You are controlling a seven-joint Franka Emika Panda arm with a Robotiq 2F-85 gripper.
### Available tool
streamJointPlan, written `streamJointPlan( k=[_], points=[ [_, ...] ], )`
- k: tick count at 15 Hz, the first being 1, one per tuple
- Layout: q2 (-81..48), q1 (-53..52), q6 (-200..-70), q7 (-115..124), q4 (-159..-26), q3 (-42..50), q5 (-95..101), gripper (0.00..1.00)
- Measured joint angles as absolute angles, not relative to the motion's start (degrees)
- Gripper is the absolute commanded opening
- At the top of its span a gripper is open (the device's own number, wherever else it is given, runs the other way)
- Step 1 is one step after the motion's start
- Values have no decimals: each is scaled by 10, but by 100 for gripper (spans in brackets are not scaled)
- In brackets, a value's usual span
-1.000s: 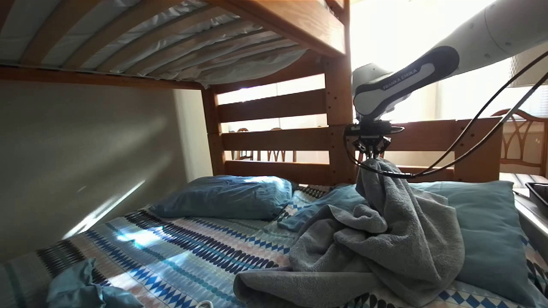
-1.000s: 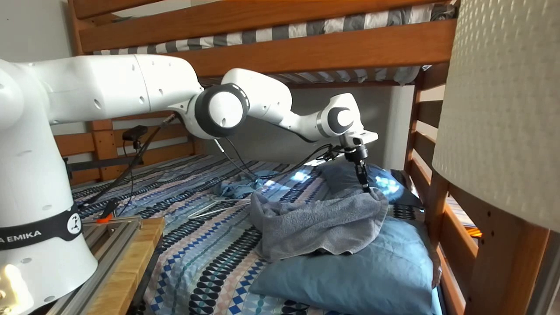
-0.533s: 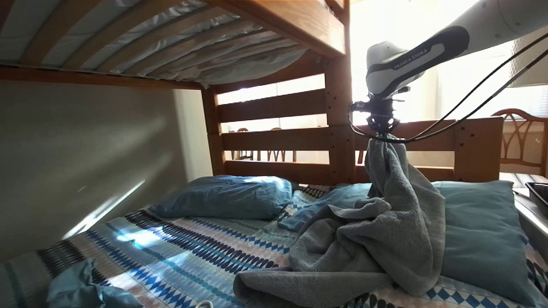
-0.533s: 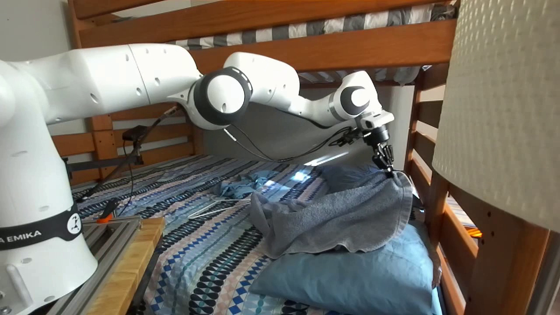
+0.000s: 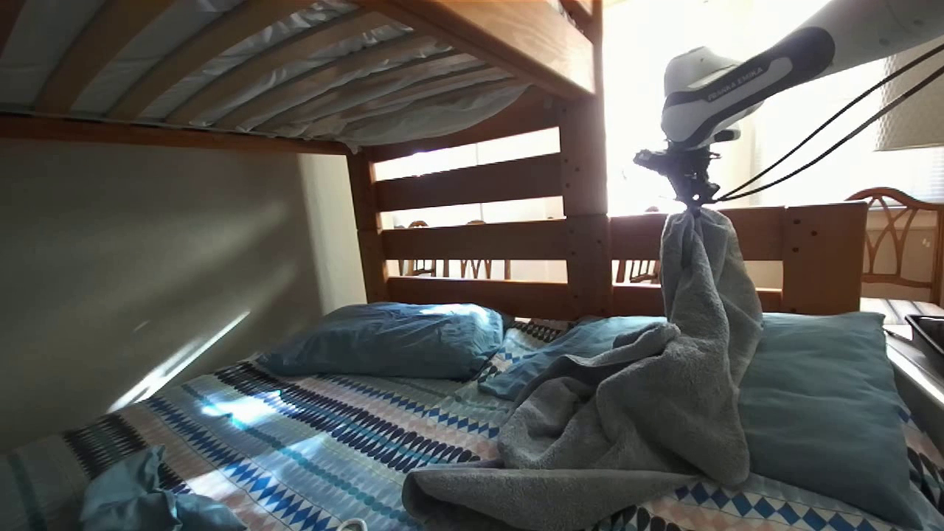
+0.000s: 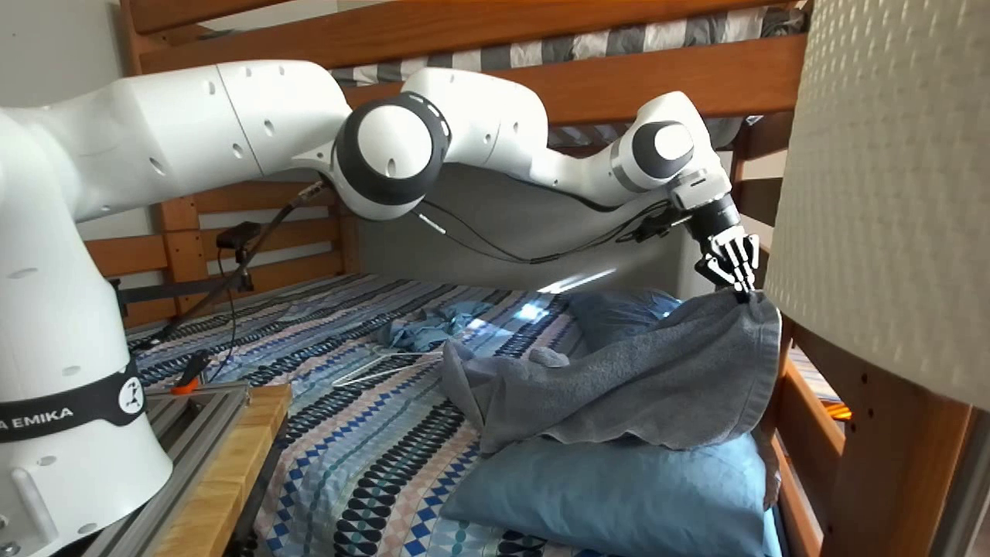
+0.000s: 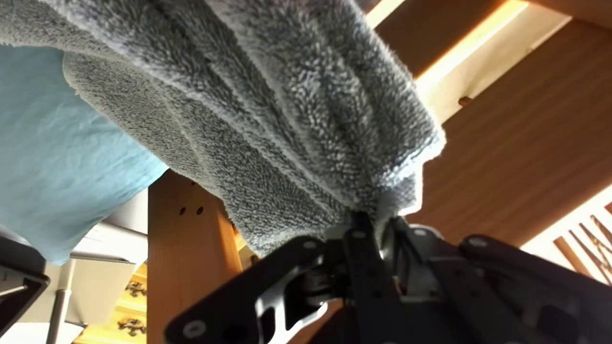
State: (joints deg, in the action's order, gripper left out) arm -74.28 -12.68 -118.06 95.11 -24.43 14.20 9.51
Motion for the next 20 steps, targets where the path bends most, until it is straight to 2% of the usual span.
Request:
streamJointPlan(
  k=[8,9,10,15,18,20],
  points=[
    [-733,-130,-1180,1187,-245,182,120,3],
    [-733,-132,-1178,1218,-245,188,127,35],
    [-733,-134,-1175,1249,-246,194,135,36],
    [-734,-155,-1133,1374,-246,211,168,69],
    [-738,-175,-1113,1350,-249,177,167,92],
    [-744,-188,-1113,1310,-251,146,164,100]
  ],
)
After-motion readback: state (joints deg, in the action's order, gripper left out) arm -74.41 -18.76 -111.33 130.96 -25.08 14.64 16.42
